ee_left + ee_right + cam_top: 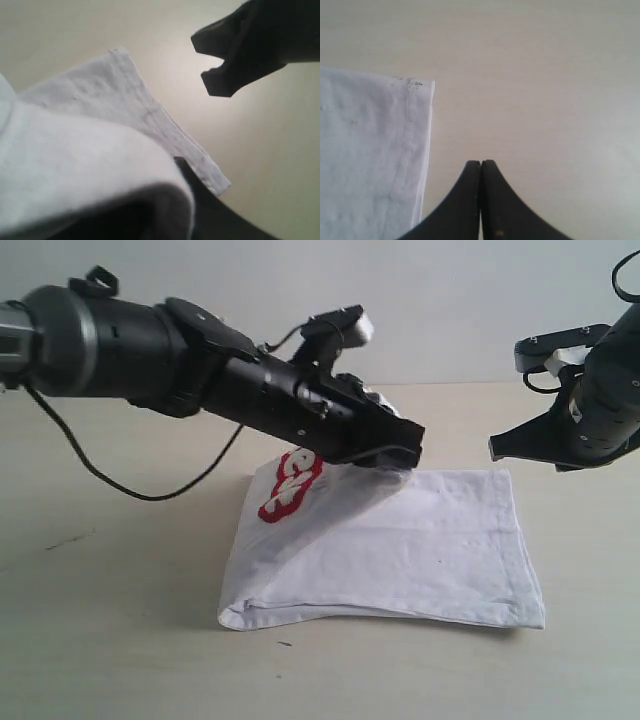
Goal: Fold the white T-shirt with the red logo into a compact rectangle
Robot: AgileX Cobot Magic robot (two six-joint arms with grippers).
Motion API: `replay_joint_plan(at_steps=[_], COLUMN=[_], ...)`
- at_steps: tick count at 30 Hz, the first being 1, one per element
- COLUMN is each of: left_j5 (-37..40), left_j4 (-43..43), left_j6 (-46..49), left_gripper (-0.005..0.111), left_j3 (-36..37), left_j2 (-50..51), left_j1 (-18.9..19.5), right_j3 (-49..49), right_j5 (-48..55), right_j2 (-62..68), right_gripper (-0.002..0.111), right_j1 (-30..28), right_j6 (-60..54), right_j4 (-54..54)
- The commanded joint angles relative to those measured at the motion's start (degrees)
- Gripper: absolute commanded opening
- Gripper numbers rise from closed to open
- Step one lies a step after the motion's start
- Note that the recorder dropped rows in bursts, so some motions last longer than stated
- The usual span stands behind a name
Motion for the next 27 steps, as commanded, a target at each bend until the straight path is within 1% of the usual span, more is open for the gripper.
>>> replay_joint_plan(at_steps=[1, 2, 3, 4, 5, 6, 9, 10, 11, 12, 13, 14, 15, 16, 17, 18, 20, 21, 24, 27], left_j5=[2.2, 2.5, 3.3, 4.2, 5.4, 6.4, 9.8, 11.5, 12.6, 14.3, 15.4, 16.6, 17.2, 17.9, 17.9, 17.7, 17.3, 16.4, 10.3, 7.7], left_j4=[-1.0, -1.0, -0.6, 0.3, 1.5, 2.8, 5.8, 8.7, 10.2, 12.3, 13.8, 18.3, 20.9, 26.1, 29.1, 33.7, 38.2, 39.2, 40.1, 38.1], left_j6=[-0.1, -0.1, 0.2, 0.2, 0.2, 0.1, -0.1, -0.2, -1.3, -3.7, -5.1, -8.4, -10.4, -14.7, -16.7, -19.2, -20.9, -21.0, -21.0, -20.9], left_gripper=[0.051, 0.065, 0.076, 0.081, 0.080, 0.077, 0.061, 0.053, 0.050, 0.048, 0.048, 0.048, 0.048, 0.048, 0.048, 0.048, 0.048, 0.048, 0.048, 0.048], left_j3=[-3.5, -4.0, -4.6, -5.1, -5.5, -5.9, -6.5, -6.5, -6.5, -6.5, -6.5, -6.5, -6.5, -6.4, -6.0, -5.1, -3.7, -2.9, -0.9, -0.9], left_j2=[4.3, 5.1, 5.5, 5.7, 5.7, 5.6, 3.9, 2.2, 1.3, 0.0, -0.6, -1.2, -1.3, -1.0, -0.7, -0.2, 1.1, 1.7, 4.0, 5.9], left_j1=[-2.7, -3.1, -3.5, -3.5, -3.5, -3.3, -1.7, -0.1, 1.0, 3.3, 4.6, 6.8, 7.9, 9.6, 10.4, 11.4, 12.4, 12.5, 12.4, 12.4], right_j3=[-0.4, -0.4, -0.4, -0.4, -0.4, -0.4, -0.4, -0.4, -0.4, -0.4, -0.4, -0.4, -0.4, -0.4, -0.4, -0.4, -0.4, -0.4, -0.4, -0.4], right_j5=[-0.2, -0.2, -0.2, -0.2, -0.2, -0.2, 0.0, 0.0, 0.0, -0.1, -0.1, -0.1, -0.6, -1.6, -1.7, -1.8, -1.2, -0.8, -1.6, -3.9], right_j2=[-0.5, -0.5, -0.5, -0.5, -0.5, -0.5, -0.5, -0.5, -0.5, -0.5, -0.5, -0.5, -0.5, -0.5, -0.5, -0.5, -0.4, 0.1, 3.0, 6.7], right_gripper=[0.000, 0.000, 0.000, 0.000, 0.000, 0.000, 0.000, 0.000, 0.000, 0.000, 0.000, 0.000, 0.000, 0.000, 0.000, 0.000, 0.000, 0.000, 0.000, 0.000], right_j1=[-0.1, -0.1, -0.1, -0.1, -0.1, -0.1, -0.1, 0.0, 0.0, 0.0, 0.0, 0.0, 0.0, 0.0, 0.0, 0.0, 0.0, 0.0, 0.0, 0.0], right_j6=[0.3, 0.3, 0.3, 0.3, 0.3, 0.3, 0.3, 0.3, -0.1, -0.6, -1.4, -5.6, -8.7, -16.8, -20.6, -30.2, -40.3, -43.9, -45.4, -45.4], right_j4=[-0.7, -0.7, -0.7, -0.5, -0.5, -0.5, 0.2, 1.4, 2.2, 2.9, 3.5, 8.3, 11.6, 19.3, 23.2, 32.2, 42.7, 46.0, 47.1, 47.1])
